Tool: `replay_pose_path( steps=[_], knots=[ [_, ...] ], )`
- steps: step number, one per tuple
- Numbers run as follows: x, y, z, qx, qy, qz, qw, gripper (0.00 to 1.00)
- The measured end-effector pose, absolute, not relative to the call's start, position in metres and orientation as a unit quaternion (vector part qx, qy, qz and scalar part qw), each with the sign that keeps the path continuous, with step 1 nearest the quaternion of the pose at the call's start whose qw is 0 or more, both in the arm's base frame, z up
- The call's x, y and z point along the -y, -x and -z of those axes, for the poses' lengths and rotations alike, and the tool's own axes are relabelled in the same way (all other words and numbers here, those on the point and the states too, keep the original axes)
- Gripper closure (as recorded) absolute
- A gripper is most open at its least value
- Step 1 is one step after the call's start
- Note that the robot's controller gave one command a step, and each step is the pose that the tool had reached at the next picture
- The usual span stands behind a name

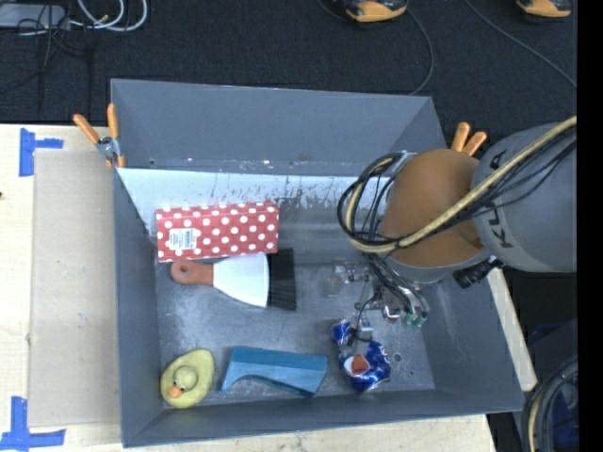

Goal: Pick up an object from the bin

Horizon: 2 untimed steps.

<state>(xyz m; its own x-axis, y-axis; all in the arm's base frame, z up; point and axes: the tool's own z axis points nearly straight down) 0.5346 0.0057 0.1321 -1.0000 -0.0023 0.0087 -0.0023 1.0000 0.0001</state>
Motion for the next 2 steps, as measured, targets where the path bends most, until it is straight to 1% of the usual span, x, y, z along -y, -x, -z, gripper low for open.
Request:
replay_pose_path(
  steps=[1,2],
  knots=[
    [-0.006,-0.536,-0.136,1.0,-0.001,0.0,0.001,0.0],
    [0.01,-0.522,-0.102,1.0,-0.025,0.0,0.0,0.0]
  ],
)
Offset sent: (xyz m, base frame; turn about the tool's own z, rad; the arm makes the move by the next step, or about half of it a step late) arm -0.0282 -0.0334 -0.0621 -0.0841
